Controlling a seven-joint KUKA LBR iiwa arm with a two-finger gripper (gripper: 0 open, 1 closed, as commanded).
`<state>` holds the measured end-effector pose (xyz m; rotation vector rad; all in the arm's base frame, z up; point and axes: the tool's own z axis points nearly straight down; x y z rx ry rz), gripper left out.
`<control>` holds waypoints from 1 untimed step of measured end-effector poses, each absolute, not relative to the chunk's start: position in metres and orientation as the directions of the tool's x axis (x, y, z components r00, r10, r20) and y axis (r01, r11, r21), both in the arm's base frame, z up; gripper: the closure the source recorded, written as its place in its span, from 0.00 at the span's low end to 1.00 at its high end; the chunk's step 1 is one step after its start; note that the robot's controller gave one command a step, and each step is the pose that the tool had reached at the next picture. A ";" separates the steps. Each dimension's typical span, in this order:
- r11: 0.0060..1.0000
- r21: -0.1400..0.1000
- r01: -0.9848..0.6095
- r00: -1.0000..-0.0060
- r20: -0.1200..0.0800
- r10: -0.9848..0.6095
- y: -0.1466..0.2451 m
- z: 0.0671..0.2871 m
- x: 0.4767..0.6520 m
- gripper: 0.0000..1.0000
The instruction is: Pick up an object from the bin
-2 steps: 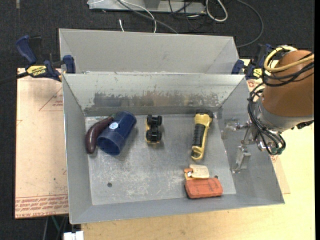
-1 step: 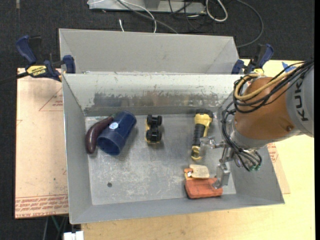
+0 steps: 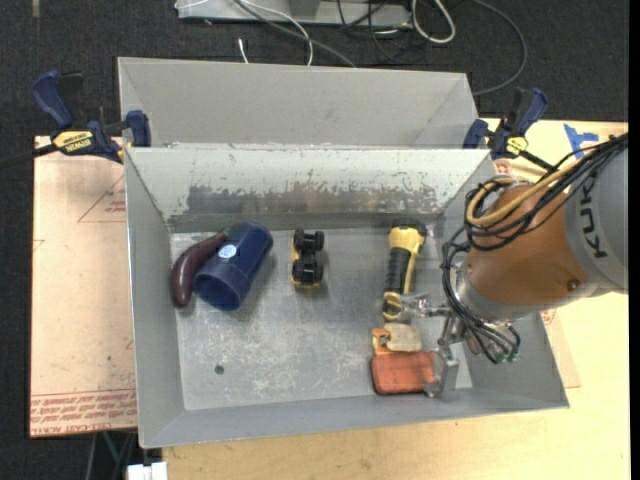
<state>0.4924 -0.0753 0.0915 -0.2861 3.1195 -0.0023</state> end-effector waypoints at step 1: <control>0.987 -0.003 -0.163 -0.986 -0.038 -0.163 -0.045 0.090 0.500 1.00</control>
Offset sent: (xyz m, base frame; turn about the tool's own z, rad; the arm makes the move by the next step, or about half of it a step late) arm 0.0000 0.0000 0.0000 0.0000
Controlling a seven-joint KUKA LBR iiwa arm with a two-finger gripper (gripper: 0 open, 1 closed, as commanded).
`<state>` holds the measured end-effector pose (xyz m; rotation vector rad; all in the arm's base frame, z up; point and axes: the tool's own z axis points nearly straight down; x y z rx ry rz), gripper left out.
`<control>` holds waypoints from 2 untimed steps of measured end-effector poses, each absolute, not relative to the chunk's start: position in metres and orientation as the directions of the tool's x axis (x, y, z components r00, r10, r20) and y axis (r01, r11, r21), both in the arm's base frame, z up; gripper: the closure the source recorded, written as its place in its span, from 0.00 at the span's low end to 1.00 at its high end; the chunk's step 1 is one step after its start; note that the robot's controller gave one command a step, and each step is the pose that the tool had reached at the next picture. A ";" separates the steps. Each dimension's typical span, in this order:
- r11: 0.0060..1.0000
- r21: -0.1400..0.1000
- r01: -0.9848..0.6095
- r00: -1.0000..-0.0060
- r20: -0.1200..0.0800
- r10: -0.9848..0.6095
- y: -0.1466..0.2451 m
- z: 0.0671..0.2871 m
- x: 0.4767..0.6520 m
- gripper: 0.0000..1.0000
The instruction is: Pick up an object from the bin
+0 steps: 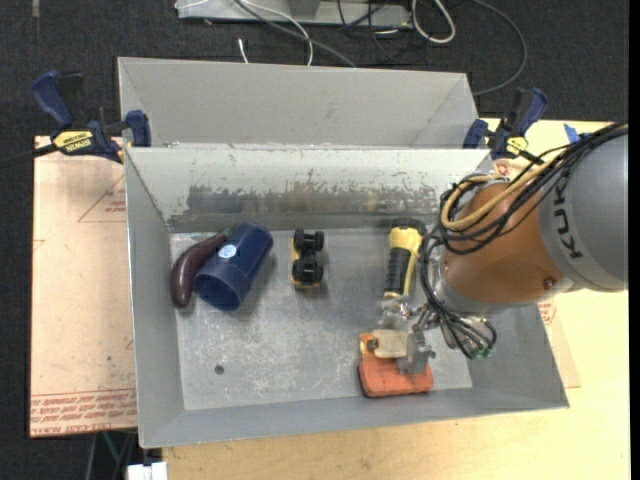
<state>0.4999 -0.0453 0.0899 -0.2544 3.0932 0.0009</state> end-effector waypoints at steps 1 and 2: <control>0.987 -0.003 -0.164 -0.986 -0.038 -0.164 -0.045 0.090 0.500 1.00; 0.986 0.000 -0.166 -0.986 -0.024 -0.165 -0.044 0.106 0.495 1.00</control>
Offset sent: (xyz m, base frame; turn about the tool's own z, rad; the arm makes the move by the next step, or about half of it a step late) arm -0.0074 0.0139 0.1943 -0.0126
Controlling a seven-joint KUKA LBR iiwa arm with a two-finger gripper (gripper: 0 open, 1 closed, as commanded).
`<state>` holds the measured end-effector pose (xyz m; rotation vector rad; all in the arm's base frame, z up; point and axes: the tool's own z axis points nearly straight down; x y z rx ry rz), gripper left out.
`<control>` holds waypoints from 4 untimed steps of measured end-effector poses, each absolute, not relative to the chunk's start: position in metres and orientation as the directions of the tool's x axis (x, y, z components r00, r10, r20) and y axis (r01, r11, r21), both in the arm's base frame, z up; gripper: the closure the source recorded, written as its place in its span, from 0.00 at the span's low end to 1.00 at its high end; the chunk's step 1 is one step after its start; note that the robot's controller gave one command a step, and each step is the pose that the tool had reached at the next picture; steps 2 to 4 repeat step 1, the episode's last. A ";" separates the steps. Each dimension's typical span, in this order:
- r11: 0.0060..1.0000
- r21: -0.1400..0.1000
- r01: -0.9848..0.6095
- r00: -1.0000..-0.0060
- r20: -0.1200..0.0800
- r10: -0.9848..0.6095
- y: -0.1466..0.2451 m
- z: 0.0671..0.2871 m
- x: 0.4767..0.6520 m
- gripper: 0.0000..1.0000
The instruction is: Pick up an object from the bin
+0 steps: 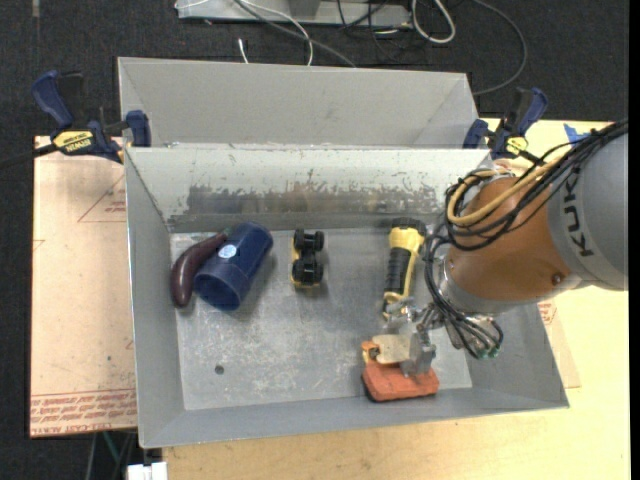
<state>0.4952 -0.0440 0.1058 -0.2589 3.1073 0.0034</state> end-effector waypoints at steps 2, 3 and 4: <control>0.972 -0.008 -0.234 -0.972 -0.036 -0.234 -0.088 0.194 0.487 1.00; 0.972 -0.008 -0.234 -0.972 -0.036 -0.234 -0.088 0.194 0.487 1.00; 0.972 -0.008 -0.234 -0.972 -0.036 -0.234 -0.088 0.194 0.487 1.00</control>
Offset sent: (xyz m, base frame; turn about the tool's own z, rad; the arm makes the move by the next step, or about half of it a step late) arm 0.0258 -0.0025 0.1647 -0.0051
